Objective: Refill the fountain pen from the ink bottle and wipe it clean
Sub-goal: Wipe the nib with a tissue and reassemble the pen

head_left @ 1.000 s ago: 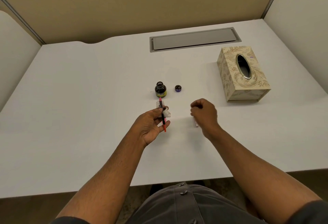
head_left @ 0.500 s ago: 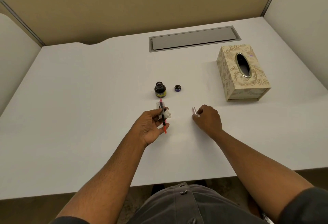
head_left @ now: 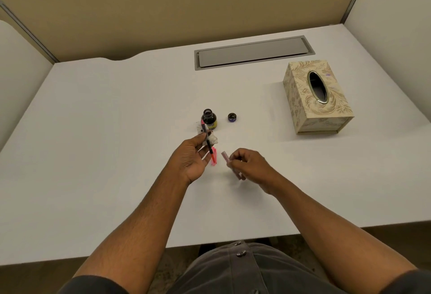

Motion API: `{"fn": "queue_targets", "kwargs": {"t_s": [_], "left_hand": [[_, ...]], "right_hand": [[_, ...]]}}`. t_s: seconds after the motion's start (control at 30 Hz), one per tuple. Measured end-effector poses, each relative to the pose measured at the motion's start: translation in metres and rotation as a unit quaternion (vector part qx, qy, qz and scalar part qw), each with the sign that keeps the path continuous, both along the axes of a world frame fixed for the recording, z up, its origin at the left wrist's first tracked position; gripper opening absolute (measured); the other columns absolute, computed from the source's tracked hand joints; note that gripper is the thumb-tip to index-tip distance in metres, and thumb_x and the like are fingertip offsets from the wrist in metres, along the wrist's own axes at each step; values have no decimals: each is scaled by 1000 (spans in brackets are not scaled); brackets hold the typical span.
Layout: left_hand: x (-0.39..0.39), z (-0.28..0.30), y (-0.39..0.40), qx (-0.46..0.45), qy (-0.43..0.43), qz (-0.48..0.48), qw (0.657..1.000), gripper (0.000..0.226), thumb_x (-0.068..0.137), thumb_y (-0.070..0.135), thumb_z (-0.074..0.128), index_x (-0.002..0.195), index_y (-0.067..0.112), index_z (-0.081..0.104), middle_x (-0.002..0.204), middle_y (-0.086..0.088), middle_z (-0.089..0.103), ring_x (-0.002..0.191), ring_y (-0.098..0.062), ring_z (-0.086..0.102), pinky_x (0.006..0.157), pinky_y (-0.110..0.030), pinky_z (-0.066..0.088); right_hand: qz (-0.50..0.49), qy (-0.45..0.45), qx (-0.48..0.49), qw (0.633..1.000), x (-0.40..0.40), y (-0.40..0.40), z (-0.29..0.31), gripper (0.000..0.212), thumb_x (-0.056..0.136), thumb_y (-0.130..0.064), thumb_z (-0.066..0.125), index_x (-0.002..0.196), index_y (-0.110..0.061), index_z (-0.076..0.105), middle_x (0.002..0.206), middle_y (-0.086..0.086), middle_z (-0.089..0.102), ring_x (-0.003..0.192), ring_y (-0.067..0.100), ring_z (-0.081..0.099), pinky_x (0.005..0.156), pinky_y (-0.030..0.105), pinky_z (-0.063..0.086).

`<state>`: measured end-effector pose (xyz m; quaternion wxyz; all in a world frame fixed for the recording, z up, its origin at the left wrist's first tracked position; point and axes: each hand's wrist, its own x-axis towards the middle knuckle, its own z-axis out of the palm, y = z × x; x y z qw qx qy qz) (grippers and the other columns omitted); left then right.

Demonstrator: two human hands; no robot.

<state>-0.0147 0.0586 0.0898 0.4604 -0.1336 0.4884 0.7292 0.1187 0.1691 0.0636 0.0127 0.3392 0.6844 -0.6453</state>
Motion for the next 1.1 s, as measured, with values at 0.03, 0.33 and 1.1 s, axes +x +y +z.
{"fn": "queue_targets", "kwargs": {"t_s": [0.03, 0.33, 1.1], "left_hand": [[0, 0, 1, -1, 2, 0, 1000, 25, 93, 11, 55, 115, 4, 65, 94, -9, 69, 103, -22, 64, 110, -38, 39], [4, 3, 2, 4, 21, -28, 999, 20, 95, 13, 51, 99, 9, 69, 100, -9, 70, 115, -24, 60, 112, -39, 35], [17, 4, 0, 4, 55, -52, 997, 21, 91, 10, 52, 105, 10, 67, 115, -11, 67, 103, -19, 62, 106, -35, 38]], "right_hand": [[11, -3, -4, 1000, 2, -3, 0, 7, 86, -13, 65, 89, -7, 66, 70, 5, 63, 58, 13, 54, 54, 23, 45], [46, 0, -26, 999, 5, -16, 0, 4, 86, -14, 62, 85, -11, 65, 73, 7, 66, 62, 15, 59, 56, 22, 47], [0, 22, -43, 999, 0, -24, 6, 8, 88, -17, 59, 84, -17, 66, 81, 2, 70, 67, 13, 61, 61, 26, 48]]}}
